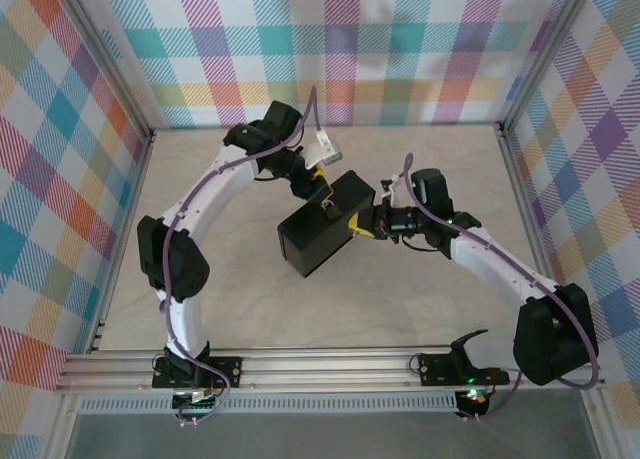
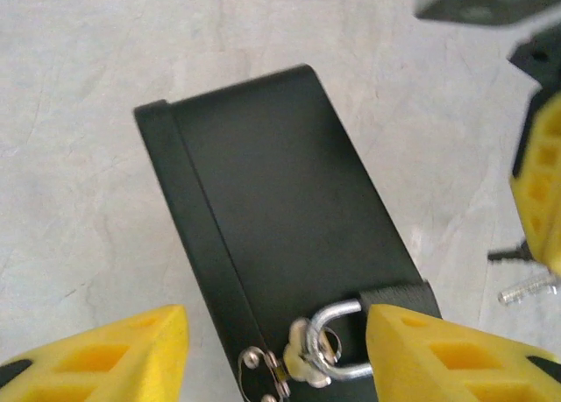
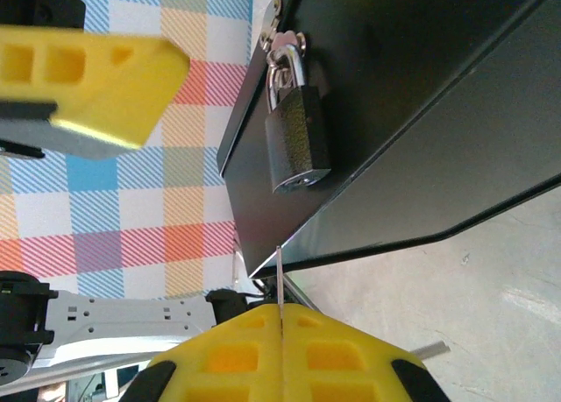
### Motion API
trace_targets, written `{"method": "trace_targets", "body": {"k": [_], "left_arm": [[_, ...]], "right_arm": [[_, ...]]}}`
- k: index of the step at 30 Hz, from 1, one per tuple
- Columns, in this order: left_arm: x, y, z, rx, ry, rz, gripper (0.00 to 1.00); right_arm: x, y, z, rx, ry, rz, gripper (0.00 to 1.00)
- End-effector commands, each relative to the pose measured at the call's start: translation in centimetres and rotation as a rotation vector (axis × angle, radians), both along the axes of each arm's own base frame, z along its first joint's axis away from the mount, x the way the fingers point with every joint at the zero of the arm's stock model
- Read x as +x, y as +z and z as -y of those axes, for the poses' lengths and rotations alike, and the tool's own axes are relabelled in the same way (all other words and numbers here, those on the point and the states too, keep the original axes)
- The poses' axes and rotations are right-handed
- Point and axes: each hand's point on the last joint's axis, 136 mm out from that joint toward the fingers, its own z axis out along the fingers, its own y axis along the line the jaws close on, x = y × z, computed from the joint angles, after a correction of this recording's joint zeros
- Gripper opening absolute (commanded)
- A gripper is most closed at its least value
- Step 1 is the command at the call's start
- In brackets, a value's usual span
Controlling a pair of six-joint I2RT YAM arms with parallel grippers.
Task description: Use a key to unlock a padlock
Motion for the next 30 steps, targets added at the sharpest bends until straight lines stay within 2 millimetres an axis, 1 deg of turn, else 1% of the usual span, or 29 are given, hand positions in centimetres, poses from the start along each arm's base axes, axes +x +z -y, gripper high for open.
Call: {"method": "trace_targets", "body": {"k": [1, 3, 5, 11, 15, 30], "left_arm": [[-1.0, -0.2, 0.1, -0.001, 0.08, -0.122, 0.59], [-1.5, -0.5, 0.2, 0.001, 0.078, -0.134, 0.62], [-1.9, -0.7, 0.3, 0.009, 0.075, -0.143, 0.62], [-3.0, -1.4, 0.2, 0.024, 0.052, -0.214, 0.62], [-3.9, -2.5, 0.0, 0.037, 0.032, -0.261, 0.62], [-3.9, -4.7, 0.0, 0.062, 0.064, -0.32, 0.6]], "right_arm": [[0.2, 0.1, 0.4, 0.008, -0.037, 0.012, 0.0], [0.1, -0.4, 0.5, 0.006, -0.039, -0.002, 0.0], [0.1, -0.7, 0.5, 0.007, -0.043, -0.013, 0.0], [0.3, -0.5, 0.5, 0.008, -0.05, -0.009, 0.0], [0.4, -0.4, 0.5, 0.01, -0.056, -0.005, 0.0], [0.2, -0.1, 0.0, 0.056, -0.051, -0.007, 0.0]]}}
